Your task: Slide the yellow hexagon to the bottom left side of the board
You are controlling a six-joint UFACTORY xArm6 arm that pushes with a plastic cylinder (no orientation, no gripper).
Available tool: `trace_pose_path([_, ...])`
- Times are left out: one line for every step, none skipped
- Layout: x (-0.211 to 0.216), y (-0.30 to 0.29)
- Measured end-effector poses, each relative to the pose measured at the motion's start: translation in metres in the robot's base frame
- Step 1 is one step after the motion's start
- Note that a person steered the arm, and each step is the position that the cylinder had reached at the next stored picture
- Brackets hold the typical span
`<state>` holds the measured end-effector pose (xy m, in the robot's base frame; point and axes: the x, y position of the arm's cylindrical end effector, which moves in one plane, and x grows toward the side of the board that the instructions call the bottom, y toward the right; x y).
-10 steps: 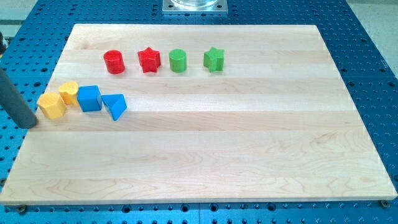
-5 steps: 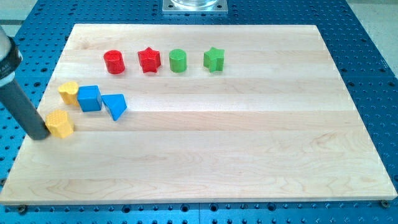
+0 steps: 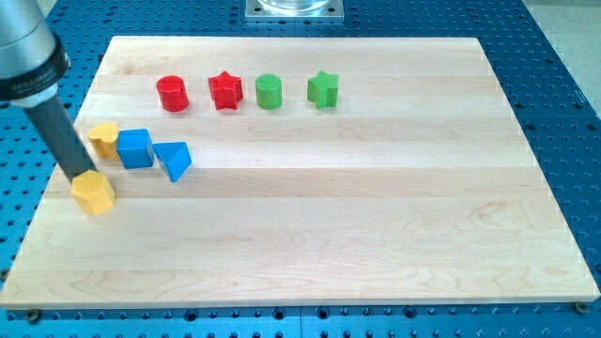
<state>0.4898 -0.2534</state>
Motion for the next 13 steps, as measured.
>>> trace_pose_path([0.034,0.005])
trace_pose_path([0.024,-0.008])
trace_pose_path([0.021,-0.021])
trace_pose_path([0.018,-0.022])
trace_pose_path([0.017,-0.022])
trace_pose_path([-0.010,-0.022])
trace_pose_path([-0.014,-0.002])
trace_pose_path([-0.005,0.029])
trace_pose_path([0.010,0.044])
trace_pose_path([0.031,0.069])
trace_pose_path([0.060,0.042])
trace_pose_path([0.055,0.015])
trace_pose_path([0.040,0.063])
